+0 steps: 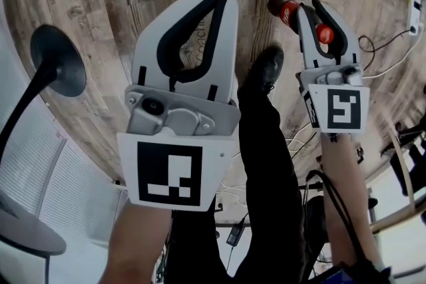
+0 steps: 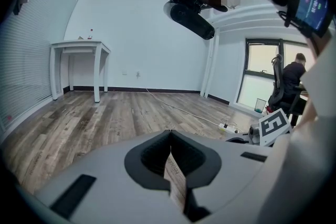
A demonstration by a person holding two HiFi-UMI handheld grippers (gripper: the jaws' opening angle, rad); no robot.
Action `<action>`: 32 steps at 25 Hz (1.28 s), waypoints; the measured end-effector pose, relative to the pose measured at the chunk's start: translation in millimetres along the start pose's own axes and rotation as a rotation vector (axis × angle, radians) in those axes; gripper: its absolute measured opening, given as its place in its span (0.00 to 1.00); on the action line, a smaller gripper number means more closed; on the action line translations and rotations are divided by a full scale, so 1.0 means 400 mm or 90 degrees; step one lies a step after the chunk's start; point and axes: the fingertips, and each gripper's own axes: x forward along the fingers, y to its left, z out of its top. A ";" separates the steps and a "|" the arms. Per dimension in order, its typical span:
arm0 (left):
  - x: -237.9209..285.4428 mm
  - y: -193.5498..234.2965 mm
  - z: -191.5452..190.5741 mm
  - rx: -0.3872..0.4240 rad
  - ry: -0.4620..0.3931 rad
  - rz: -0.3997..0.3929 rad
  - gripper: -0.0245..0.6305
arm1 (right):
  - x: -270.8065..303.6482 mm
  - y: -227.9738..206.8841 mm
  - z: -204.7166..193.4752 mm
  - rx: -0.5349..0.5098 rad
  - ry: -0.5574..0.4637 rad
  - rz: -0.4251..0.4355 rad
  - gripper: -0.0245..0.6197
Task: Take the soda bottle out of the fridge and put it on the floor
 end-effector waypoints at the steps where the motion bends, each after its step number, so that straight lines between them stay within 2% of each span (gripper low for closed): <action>1: 0.006 -0.001 -0.002 0.000 -0.002 -0.001 0.06 | 0.003 -0.002 -0.006 -0.001 0.002 0.001 0.18; 8: 0.038 0.000 -0.022 -0.003 -0.008 0.003 0.06 | 0.021 -0.007 -0.041 -0.001 0.012 0.008 0.19; 12: 0.048 -0.001 -0.031 0.004 -0.004 0.000 0.06 | 0.043 -0.019 -0.040 -0.002 -0.007 -0.001 0.19; 18: 0.042 0.020 -0.039 0.002 0.001 0.007 0.06 | 0.059 -0.005 -0.109 -0.005 0.053 0.014 0.19; 27: 0.035 0.038 -0.054 0.001 0.008 0.006 0.06 | 0.090 -0.004 -0.132 -0.011 0.074 -0.002 0.19; 32: 0.031 0.046 -0.055 -0.002 0.010 0.012 0.06 | 0.117 -0.009 -0.114 -0.022 0.072 0.015 0.20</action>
